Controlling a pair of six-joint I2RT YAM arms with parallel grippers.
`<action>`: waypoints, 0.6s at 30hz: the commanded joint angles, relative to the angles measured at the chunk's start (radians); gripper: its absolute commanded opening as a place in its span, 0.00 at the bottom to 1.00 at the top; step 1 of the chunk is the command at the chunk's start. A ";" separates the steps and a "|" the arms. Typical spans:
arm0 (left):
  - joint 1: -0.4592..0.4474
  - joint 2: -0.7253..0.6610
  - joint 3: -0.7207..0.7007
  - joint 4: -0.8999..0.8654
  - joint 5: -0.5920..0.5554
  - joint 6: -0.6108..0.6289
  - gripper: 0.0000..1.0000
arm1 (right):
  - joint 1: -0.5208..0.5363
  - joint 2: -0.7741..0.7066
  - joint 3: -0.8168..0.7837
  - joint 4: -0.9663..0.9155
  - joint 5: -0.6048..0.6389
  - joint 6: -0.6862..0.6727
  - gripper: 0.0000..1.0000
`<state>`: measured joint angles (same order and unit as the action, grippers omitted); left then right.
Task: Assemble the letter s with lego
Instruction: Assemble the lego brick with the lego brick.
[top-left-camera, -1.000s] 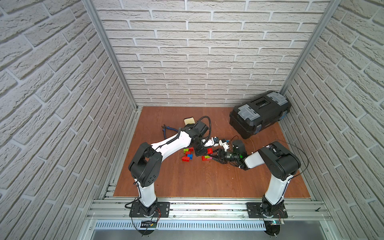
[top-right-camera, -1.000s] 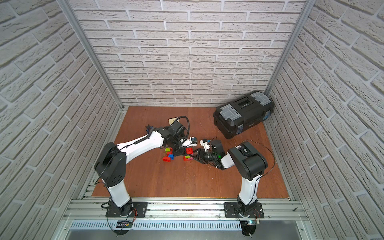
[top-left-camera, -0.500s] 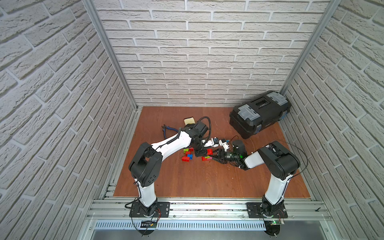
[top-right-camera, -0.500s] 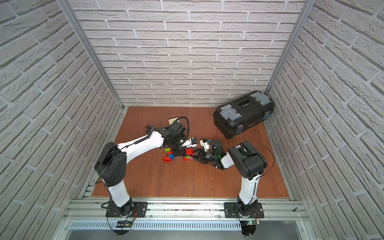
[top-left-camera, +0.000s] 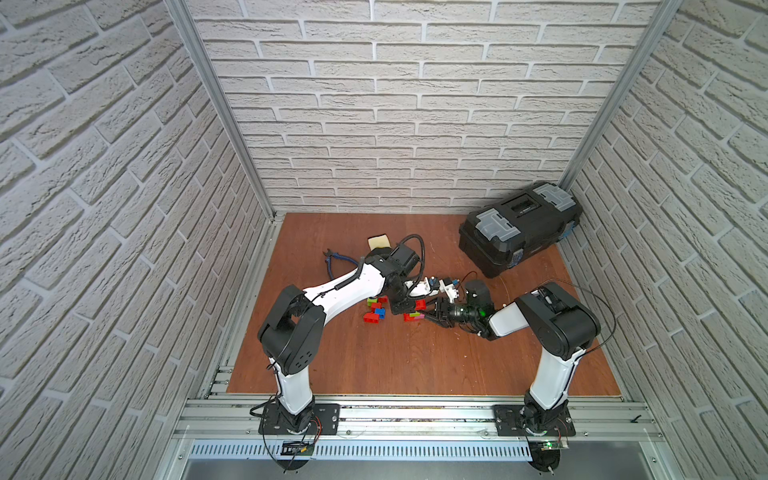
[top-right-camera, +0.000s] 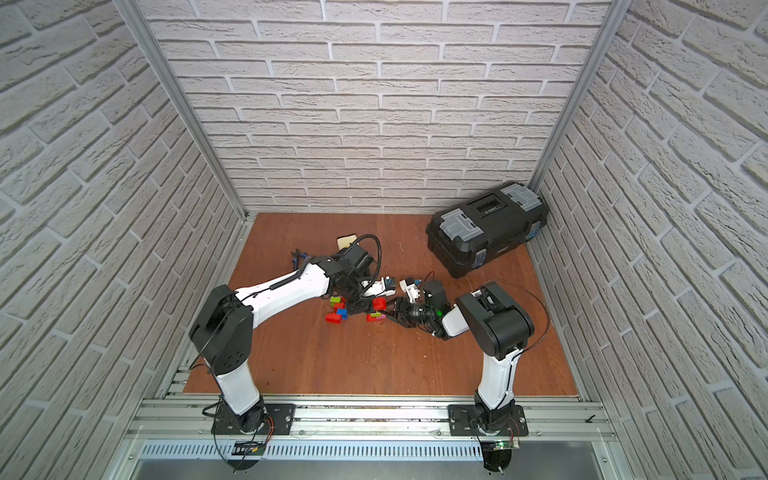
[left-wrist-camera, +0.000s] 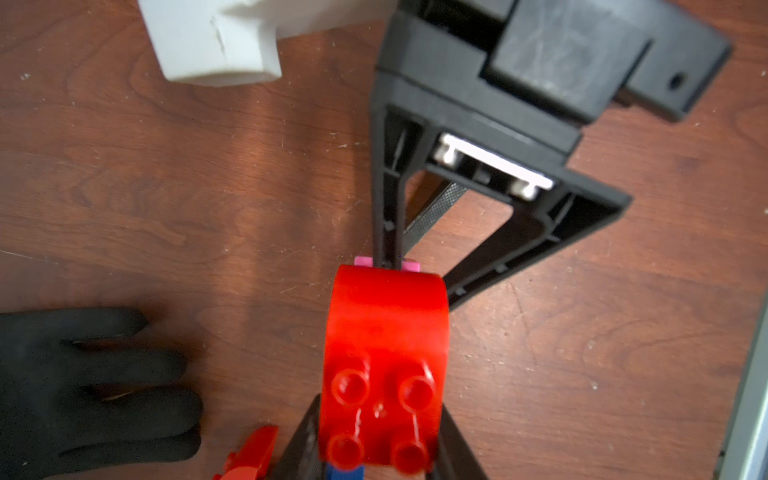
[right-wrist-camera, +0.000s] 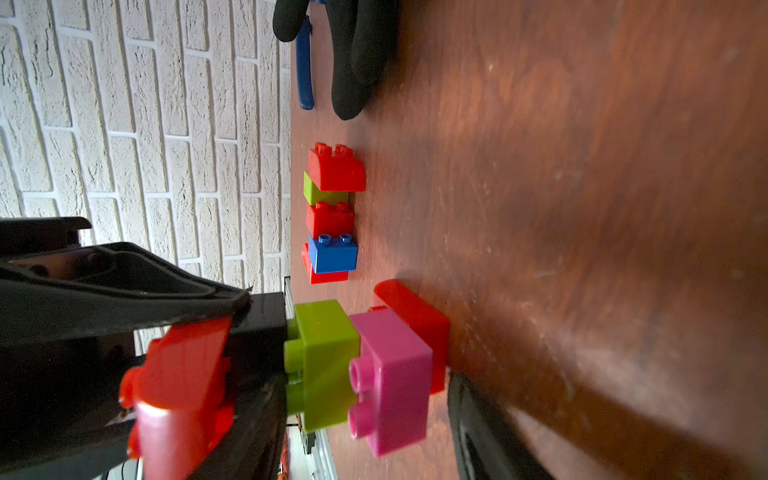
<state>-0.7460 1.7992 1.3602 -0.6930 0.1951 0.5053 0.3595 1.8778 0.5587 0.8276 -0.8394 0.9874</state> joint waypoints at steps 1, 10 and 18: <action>-0.009 0.048 -0.039 -0.017 -0.058 0.021 0.18 | -0.005 0.041 -0.032 -0.070 0.057 -0.021 0.62; -0.010 0.041 -0.036 -0.054 -0.064 0.016 0.17 | -0.005 0.052 -0.040 -0.051 0.053 -0.016 0.62; -0.006 0.014 -0.043 -0.071 -0.059 0.025 0.17 | -0.006 0.055 -0.040 -0.048 0.055 -0.011 0.61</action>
<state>-0.7513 1.7962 1.3602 -0.6949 0.1806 0.5045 0.3573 1.8931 0.5499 0.8738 -0.8436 0.9882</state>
